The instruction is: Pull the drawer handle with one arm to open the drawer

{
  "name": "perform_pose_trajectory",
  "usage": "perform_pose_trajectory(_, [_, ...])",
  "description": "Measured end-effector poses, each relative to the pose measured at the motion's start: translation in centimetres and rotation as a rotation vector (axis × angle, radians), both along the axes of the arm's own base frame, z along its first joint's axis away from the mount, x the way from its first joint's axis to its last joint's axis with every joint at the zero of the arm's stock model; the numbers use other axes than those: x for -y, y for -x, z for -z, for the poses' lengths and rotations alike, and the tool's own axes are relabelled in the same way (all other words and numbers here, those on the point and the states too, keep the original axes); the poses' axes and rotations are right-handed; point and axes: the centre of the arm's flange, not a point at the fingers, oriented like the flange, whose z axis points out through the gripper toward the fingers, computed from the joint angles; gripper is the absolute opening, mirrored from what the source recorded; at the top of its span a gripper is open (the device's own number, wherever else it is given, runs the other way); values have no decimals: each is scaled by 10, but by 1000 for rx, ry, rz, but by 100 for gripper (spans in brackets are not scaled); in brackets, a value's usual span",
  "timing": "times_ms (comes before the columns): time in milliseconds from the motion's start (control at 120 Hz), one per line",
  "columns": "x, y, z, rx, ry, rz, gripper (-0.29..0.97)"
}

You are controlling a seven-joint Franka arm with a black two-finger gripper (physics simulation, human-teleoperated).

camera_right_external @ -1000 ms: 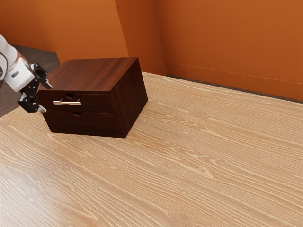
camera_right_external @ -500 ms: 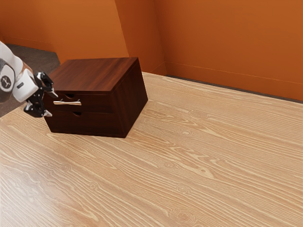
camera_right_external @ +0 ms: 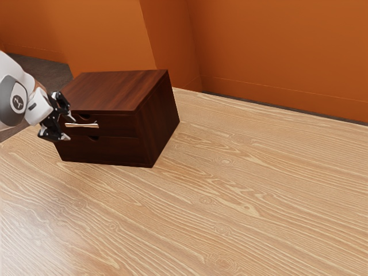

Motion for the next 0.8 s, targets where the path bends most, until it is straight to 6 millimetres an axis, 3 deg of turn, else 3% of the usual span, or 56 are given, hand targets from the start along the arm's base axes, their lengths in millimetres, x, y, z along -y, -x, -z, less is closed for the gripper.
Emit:
perform_pose_trajectory(150, [-1, -8, 5, -2, 2, 10, 35])
perform_pose_trajectory(383, [22, -25, 2, 5, -2, 62, 34])
perform_pose_trajectory(800, [13, -25, 8, 1, 4, 53, 30])
